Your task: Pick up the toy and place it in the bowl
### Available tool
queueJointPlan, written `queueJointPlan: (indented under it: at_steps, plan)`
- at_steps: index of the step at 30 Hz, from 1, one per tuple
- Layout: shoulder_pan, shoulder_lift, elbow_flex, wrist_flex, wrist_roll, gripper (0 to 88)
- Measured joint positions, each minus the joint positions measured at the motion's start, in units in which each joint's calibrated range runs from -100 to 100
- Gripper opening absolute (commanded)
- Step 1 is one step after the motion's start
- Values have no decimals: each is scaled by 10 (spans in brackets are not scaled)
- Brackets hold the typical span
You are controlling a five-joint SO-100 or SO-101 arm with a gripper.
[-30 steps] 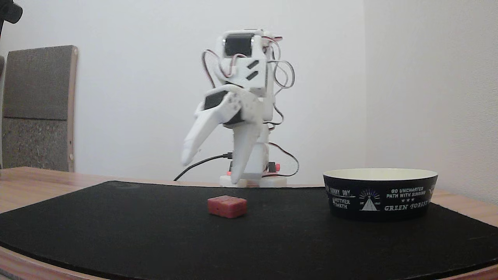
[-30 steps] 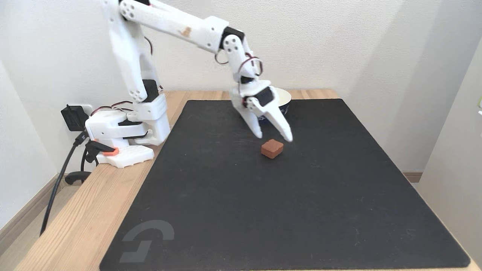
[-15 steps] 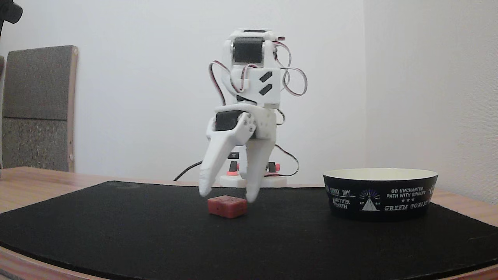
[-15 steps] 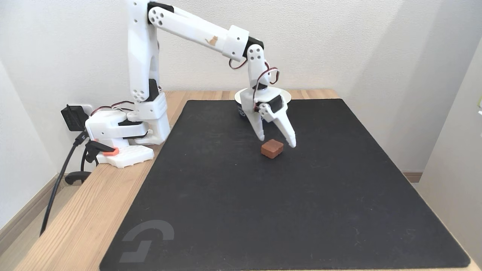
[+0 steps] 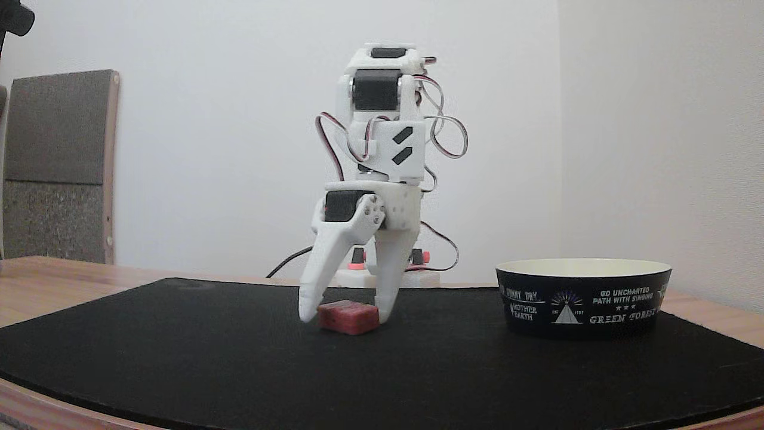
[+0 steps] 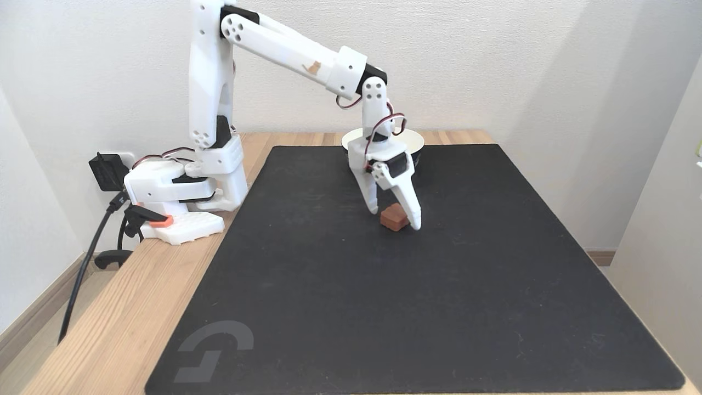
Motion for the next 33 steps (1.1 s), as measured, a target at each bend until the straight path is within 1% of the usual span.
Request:
queueJointPlan:
  at_steps: [15,17,18,19,21,28,33]
  plan:
    - [8,1,-4,-14,1,362]
    - [8,1,-4,-14,1,316]
    - [8,1,-4,-14,1,278]
    - [8,1,-4,-14,1,197]
    - [8,1,-4,-14,1,144]
    - [9,1,-4,-27,1,121]
    - [9,1,-4,-27,3,73]
